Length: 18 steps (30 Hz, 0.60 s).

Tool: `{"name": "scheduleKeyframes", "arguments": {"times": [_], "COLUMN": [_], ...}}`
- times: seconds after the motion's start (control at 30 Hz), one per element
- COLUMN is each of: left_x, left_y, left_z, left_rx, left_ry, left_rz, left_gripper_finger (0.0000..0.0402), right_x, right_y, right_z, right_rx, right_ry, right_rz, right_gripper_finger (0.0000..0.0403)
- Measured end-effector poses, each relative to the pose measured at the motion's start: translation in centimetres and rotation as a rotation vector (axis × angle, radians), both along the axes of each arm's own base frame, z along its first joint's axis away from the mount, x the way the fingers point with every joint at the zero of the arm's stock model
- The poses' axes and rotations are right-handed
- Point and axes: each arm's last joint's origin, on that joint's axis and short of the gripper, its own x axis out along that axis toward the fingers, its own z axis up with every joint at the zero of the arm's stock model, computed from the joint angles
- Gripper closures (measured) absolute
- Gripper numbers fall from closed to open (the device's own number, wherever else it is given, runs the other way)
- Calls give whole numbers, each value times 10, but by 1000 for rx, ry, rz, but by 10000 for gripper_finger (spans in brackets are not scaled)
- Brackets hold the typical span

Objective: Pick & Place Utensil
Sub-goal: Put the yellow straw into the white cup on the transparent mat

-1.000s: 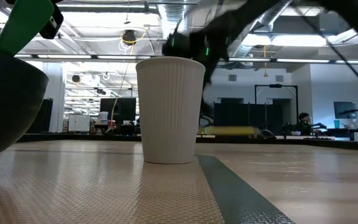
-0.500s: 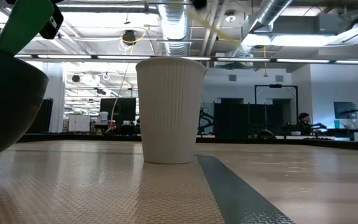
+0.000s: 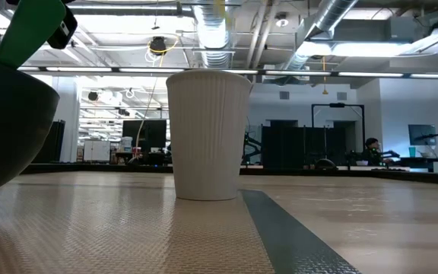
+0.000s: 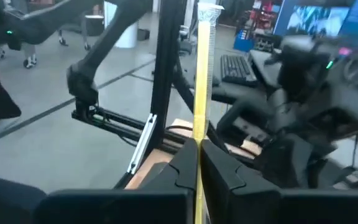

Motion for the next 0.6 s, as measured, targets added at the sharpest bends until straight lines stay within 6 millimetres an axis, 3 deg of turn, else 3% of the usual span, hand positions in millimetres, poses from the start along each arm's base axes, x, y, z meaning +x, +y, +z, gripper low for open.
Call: {"name": "scheduleKeyframes", "arguments": {"times": [0.17,0.37,0.47,0.6], "left_x": [0,0,0,0], "left_y": [-2,-2,-2,-2], "left_z": [0,0,0,0], "left_rx": [-4,-4,-4,-4], "left_ry": [3,4,5,5], "left_rz": [-47,-54,-54,-54], "left_gripper_finger": [369,369,369,369], "right_x": [26,30,21,-10], "right_y": [-7,-13,-15,-15], "right_z": [-23,-33,-24,16], "right_rx": [102,102,97,30], "right_ry": [-45,9,61,39], "right_rz": [-41,-65,-66,-40], "right_gripper_finger": [397,397,397,397]}}
